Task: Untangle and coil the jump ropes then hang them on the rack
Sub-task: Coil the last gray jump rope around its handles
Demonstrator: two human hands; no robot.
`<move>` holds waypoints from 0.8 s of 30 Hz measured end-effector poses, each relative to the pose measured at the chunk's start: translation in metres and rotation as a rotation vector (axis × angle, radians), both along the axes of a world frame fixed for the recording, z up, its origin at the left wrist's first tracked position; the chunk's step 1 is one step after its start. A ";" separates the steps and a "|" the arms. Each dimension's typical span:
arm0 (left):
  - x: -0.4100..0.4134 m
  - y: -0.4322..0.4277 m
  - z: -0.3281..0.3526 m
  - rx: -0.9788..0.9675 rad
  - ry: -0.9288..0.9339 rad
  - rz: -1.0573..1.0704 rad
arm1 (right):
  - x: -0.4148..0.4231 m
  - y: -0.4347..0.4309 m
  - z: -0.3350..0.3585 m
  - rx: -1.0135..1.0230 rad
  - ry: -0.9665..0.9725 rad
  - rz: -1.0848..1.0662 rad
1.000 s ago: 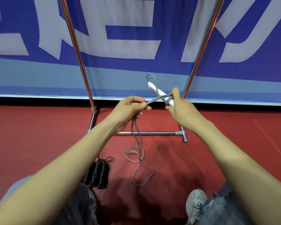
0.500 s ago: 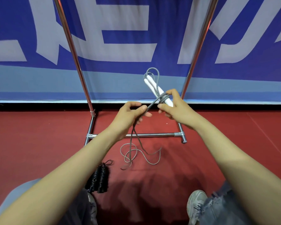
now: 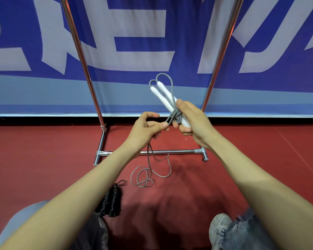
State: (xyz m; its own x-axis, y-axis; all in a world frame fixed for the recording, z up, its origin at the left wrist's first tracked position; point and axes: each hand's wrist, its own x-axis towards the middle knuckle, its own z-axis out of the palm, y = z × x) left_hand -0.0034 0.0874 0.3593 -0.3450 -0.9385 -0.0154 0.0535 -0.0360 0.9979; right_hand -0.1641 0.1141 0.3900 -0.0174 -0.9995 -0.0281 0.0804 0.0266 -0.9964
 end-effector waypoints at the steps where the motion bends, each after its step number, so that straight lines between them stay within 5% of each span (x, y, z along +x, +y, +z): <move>1: 0.000 0.001 0.000 -0.009 0.005 -0.001 | 0.000 0.000 0.000 0.004 -0.003 -0.019; 7: -0.003 0.016 -0.002 -0.226 0.079 0.027 | 0.000 -0.002 -0.003 0.018 -0.006 -0.070; 24: -0.016 0.034 -0.013 -0.252 0.013 0.068 | 0.000 -0.004 -0.009 0.038 0.149 -0.167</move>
State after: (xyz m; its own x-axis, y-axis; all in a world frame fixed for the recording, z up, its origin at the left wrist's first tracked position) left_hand -0.0189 0.1219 0.3460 -0.2800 -0.9330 0.2261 0.0606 0.2178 0.9741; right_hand -0.1639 0.1106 0.3808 -0.1896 -0.9806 -0.0505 -0.0612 0.0632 -0.9961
